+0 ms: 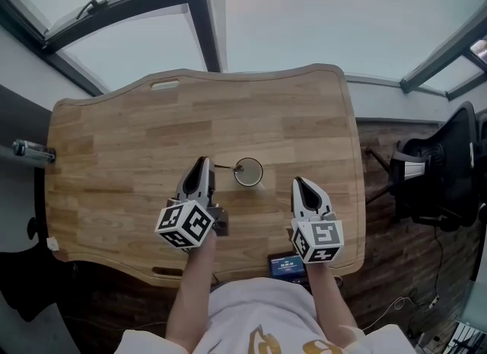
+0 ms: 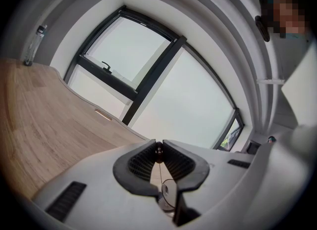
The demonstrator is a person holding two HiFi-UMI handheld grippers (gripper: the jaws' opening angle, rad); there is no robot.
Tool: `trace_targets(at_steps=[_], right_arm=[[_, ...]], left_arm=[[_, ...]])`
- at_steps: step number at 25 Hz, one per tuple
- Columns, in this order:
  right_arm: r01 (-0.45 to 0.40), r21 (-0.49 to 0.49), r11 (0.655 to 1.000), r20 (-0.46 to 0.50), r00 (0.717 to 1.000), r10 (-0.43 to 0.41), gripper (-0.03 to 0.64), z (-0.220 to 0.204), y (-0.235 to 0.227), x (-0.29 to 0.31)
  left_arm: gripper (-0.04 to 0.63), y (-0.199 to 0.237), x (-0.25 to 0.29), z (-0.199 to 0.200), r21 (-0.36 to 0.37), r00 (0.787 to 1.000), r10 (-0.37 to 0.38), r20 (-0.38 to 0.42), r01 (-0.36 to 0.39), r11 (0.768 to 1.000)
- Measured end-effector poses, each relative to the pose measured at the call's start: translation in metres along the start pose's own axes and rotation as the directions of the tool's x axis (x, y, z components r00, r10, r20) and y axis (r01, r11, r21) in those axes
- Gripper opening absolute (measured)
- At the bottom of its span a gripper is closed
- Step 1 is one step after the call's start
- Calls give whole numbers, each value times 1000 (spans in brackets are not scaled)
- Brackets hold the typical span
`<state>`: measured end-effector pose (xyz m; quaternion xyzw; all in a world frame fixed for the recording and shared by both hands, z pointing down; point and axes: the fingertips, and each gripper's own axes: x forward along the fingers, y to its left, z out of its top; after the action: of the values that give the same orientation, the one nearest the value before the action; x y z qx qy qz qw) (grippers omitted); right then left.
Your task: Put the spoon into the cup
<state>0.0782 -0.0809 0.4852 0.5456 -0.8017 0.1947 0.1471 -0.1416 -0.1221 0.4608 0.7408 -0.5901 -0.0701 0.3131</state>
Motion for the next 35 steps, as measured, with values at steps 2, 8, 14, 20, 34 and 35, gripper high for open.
trace_targets(at_steps=[2, 8, 14, 20, 34, 35], right_arm=[[0, 1, 1000, -2, 1000, 0, 32, 0, -1, 1], [-2, 2, 1000, -11, 1000, 2, 32, -2, 0, 5], [-5, 4, 1000, -15, 1000, 5, 32, -3, -3, 7], [-8, 8, 1000, -21, 1000, 8, 32, -5, -6, 10], [-12, 11, 1000, -27, 1000, 12, 32, -11, -12, 8], [-11, 12, 1000, -28, 1000, 12, 32, -11, -13, 8]], left_arm=[[49, 0, 1, -1, -3, 1000, 0, -4, -1, 1000], [49, 2, 4, -4, -9, 1000, -2, -13, 2, 1000], [49, -1, 8, -8, -10, 1000, -4, -22, 4, 1000], [49, -1, 10, -12, -11, 1000, -5, -29, 5, 1000], [49, -4, 12, -24, 5, 999, -1, -45, 1, 1000], [49, -5, 12, -24, 8, 999, -1, -46, 2, 1000]])
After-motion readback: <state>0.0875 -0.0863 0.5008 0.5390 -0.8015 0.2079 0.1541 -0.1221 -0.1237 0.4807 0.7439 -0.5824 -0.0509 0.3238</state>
